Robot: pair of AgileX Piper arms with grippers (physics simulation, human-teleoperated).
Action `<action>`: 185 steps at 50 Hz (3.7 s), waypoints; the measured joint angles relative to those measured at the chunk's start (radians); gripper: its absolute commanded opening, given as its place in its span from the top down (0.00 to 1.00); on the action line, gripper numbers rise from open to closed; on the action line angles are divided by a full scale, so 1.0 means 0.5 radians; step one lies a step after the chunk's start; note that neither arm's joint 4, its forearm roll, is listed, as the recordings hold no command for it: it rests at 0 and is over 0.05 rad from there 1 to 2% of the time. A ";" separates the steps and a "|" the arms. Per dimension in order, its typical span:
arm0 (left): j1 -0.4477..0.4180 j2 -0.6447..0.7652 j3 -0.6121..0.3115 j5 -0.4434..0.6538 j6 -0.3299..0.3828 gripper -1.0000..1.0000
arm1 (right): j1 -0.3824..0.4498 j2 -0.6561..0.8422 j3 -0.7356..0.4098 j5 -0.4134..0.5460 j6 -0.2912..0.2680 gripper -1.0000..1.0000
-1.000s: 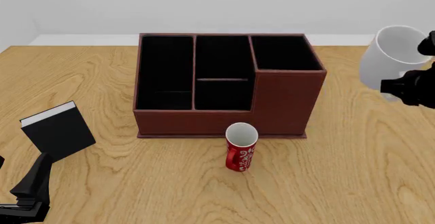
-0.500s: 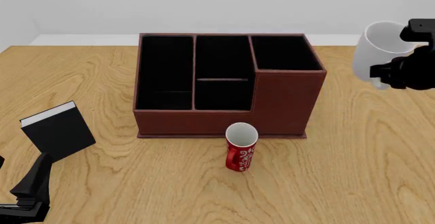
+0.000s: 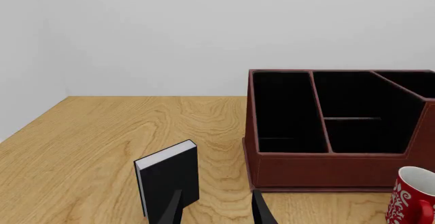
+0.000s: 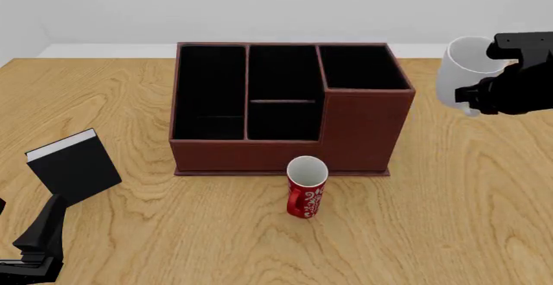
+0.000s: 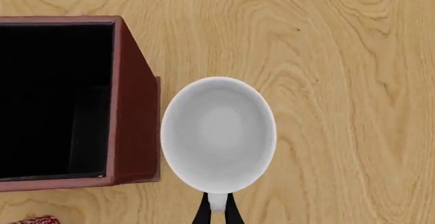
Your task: Pick up the white mug and place it to the right of the caddy.
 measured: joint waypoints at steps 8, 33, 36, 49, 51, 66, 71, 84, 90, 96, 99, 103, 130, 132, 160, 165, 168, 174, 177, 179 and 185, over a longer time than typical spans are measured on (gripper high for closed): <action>0.000 0.000 0.000 0.000 0.000 0.00 | 0.017 0.058 0.026 -0.066 0.002 1.00; 0.000 0.000 0.000 0.000 0.000 0.00 | 0.048 0.184 0.154 -0.256 0.025 1.00; 0.000 0.000 0.000 0.000 0.000 0.00 | 0.050 0.192 0.167 -0.272 0.026 1.00; 0.000 0.000 0.000 0.000 0.000 0.00 | 0.064 0.229 0.235 -0.356 0.040 1.00; 0.000 0.000 0.000 0.000 0.000 0.00 | 0.066 0.236 0.247 -0.370 0.042 1.00; 0.000 0.000 0.000 0.000 0.000 0.00 | 0.084 0.259 0.332 -0.453 0.061 1.00; 0.000 0.000 0.000 0.000 0.000 0.00 | 0.093 0.270 0.358 -0.479 0.066 1.00; 0.000 0.000 0.000 0.000 0.000 0.00 | 0.125 0.316 0.422 -0.560 0.076 1.00; 0.000 0.000 0.000 0.000 0.000 0.00 | 0.139 0.344 0.453 -0.601 0.087 1.00; 0.000 0.000 0.000 0.000 0.000 0.00 | 0.152 0.372 0.483 -0.642 0.098 1.00; 0.000 0.000 0.000 0.000 0.000 0.00 | 0.158 0.386 0.497 -0.661 0.105 1.00; 0.000 0.000 0.000 0.000 0.000 0.00 | 0.166 0.406 0.516 -0.690 0.114 1.00; 0.000 0.000 0.000 0.000 0.000 0.00 | 0.181 0.500 0.612 -0.843 0.193 1.00; 0.000 0.000 0.000 0.000 0.000 0.00 | 0.178 0.500 0.617 -0.850 0.200 1.00; 0.000 0.000 0.000 0.000 0.000 0.00 | 0.169 0.527 0.642 -0.910 0.206 1.00; 0.000 0.000 0.000 0.000 0.000 0.00 | 0.168 0.539 0.645 -0.918 0.210 0.00; 0.000 0.000 0.000 0.000 0.000 0.00 | 0.168 0.560 0.646 -0.923 0.219 0.00; 0.000 0.000 0.000 0.000 0.000 0.00 | 0.168 0.584 0.648 -0.929 0.232 0.00; 0.000 0.000 0.000 0.000 0.000 0.00 | 0.169 0.590 0.649 -0.931 0.235 0.00; 0.000 0.000 0.000 0.000 0.000 0.00 | 0.171 0.592 0.650 -0.932 0.238 0.00; 0.000 0.000 0.000 0.000 0.000 0.00 | 0.174 0.598 0.652 -0.935 0.243 0.00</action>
